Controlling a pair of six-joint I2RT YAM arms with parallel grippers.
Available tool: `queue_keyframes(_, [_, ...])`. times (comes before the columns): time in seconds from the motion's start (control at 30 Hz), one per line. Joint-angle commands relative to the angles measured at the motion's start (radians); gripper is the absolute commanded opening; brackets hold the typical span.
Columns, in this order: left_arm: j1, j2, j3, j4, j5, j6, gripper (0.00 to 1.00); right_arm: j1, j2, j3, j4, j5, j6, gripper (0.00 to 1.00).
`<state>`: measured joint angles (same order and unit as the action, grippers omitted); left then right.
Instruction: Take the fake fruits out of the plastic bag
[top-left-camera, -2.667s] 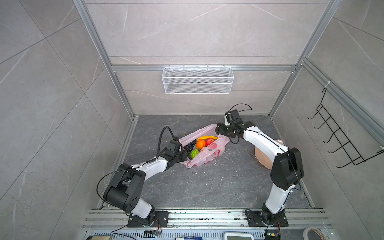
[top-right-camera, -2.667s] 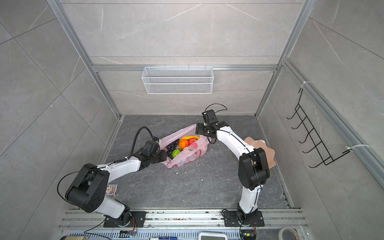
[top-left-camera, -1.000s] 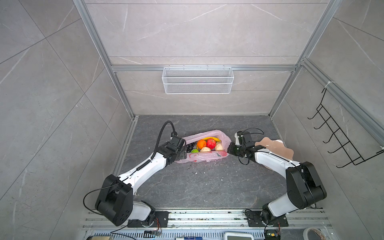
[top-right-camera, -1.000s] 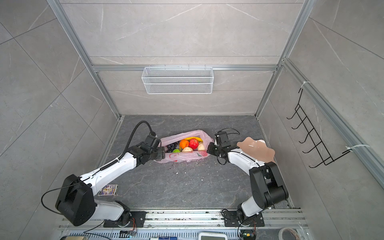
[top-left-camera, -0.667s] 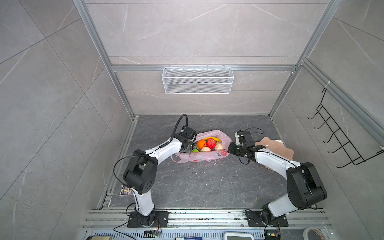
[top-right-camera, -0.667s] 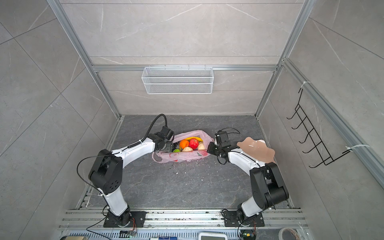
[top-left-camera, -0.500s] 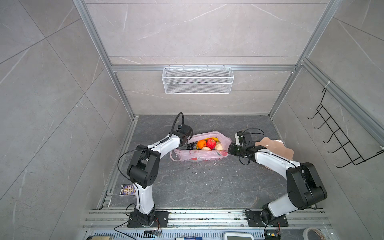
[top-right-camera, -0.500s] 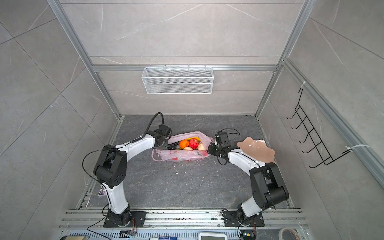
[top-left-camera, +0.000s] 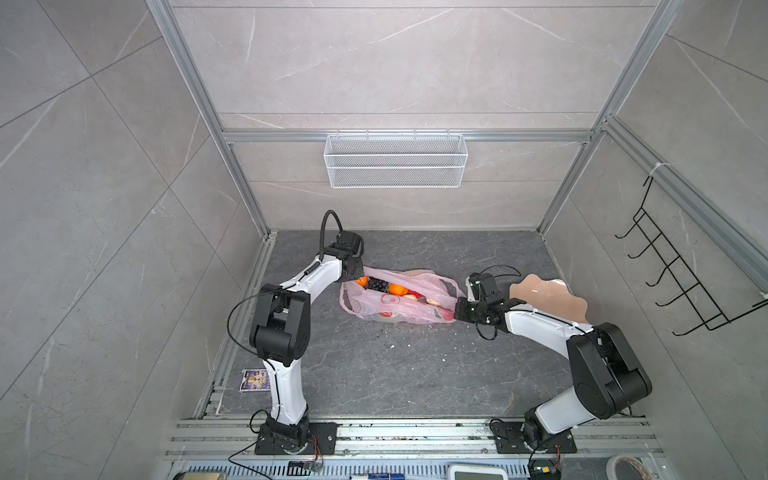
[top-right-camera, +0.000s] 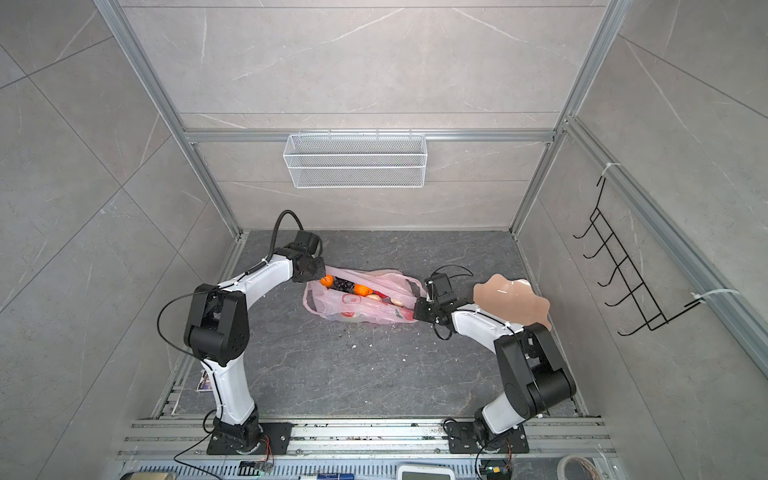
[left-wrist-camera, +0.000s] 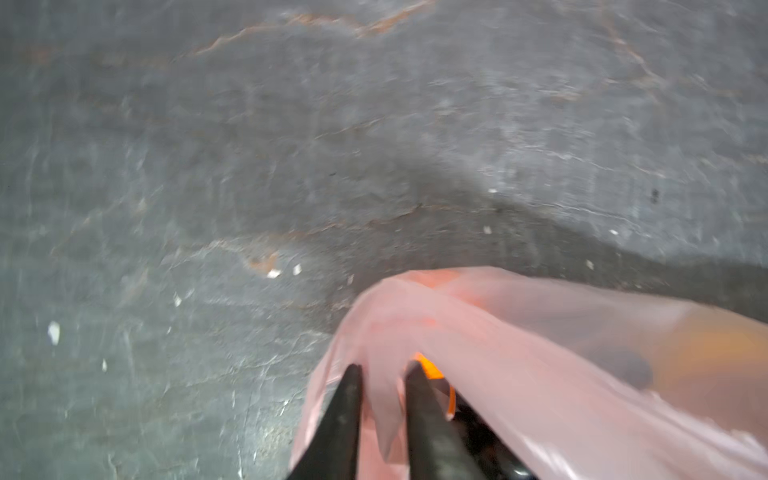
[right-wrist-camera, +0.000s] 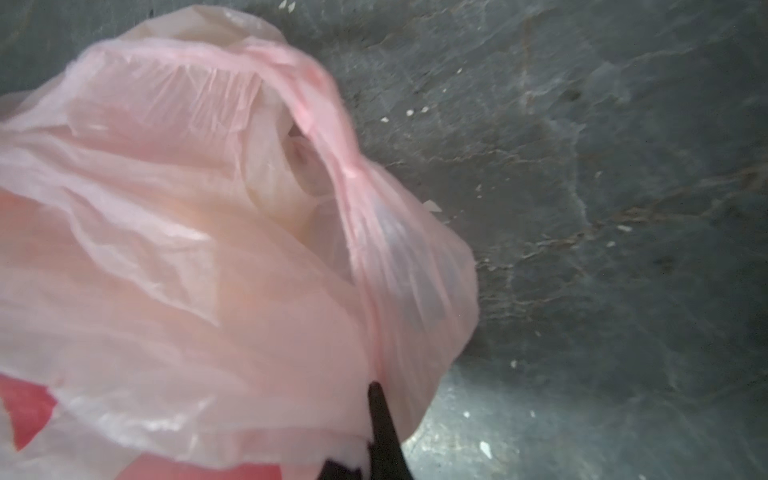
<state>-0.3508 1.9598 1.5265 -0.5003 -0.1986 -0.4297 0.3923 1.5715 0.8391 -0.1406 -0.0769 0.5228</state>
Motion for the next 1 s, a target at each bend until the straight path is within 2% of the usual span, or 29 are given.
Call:
queue_keyframes(0.0, [-0.048, -0.005, 0.037, 0.008, 0.036, 0.029, 0.37, 0.040, 0.034, 0.061, 0.004, 0.008, 0.002, 0.00])
queue_keyframes(0.1, [-0.048, -0.084, -0.041, 0.025, 0.006, -0.019, 0.59, 0.058, 0.048, 0.084, 0.002, 0.014, 0.007, 0.00])
queue_keyframes(0.2, [-0.048, -0.186, -0.140, 0.033, -0.018, -0.064, 0.74, 0.064, 0.050, 0.087, 0.004, 0.012, 0.002, 0.00])
queue_keyframes(0.33, [-0.050, -0.297, -0.259, 0.005, -0.051, -0.138, 0.83, 0.091, 0.051, 0.085, -0.011, 0.026, -0.018, 0.00])
queue_keyframes(0.47, [-0.050, -0.358, -0.374, 0.053, -0.003, -0.175, 0.85, 0.111, 0.057, 0.074, -0.010, 0.029, -0.013, 0.00])
queue_keyframes(0.6, [-0.050, -0.349, -0.430, 0.078, 0.084, -0.195, 0.83, 0.126, 0.060, 0.074, -0.014, 0.034, -0.008, 0.00])
queue_keyframes(0.7, [-0.050, -0.349, -0.472, 0.098, 0.090, -0.204, 0.80, 0.132, 0.052, 0.083, -0.041, 0.058, -0.012, 0.03])
queue_keyframes(0.87, [-0.049, -0.348, -0.525, 0.122, 0.107, -0.184, 0.56, 0.131, -0.012, 0.111, -0.134, 0.140, -0.037, 0.48])
queue_keyframes(0.97, [-0.050, -0.381, -0.588, 0.163, 0.107, -0.183, 0.39, 0.134, -0.054, 0.151, -0.205, 0.192, -0.076, 0.65])
